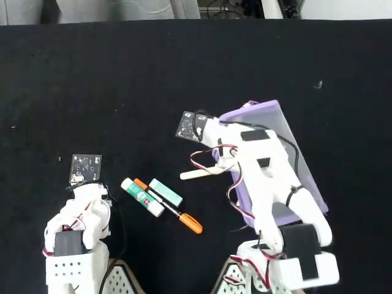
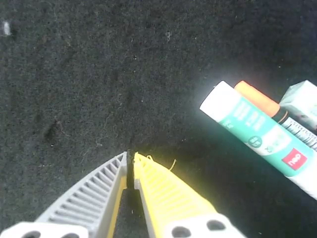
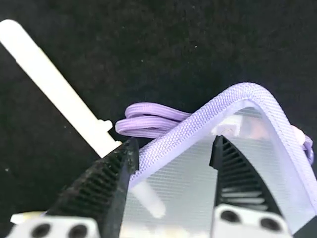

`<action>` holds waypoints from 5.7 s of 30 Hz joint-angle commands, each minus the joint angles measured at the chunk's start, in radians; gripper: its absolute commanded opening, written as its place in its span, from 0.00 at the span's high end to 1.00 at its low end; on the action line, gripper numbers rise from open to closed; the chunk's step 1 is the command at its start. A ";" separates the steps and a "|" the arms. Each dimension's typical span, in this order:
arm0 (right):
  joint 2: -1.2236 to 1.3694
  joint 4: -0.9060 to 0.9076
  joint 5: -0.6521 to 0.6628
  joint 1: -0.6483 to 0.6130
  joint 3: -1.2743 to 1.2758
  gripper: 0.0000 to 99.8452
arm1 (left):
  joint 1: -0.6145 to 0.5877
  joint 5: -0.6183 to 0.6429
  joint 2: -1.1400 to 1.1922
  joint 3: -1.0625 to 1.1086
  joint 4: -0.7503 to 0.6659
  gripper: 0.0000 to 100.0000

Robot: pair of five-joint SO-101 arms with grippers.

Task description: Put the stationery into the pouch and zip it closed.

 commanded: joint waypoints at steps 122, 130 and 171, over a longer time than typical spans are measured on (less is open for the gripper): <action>0.644 0.354 -1.165 -0.196 -0.717 0.99 | 0.007 0.002 -0.005 0.024 -0.017 0.97; 0.536 0.374 -1.137 -0.196 -0.751 0.99 | 0.007 0.002 -0.005 0.024 -0.017 0.97; 0.237 0.341 -1.010 -0.299 -1.601 0.99 | 0.007 0.002 -0.005 0.024 -0.017 0.97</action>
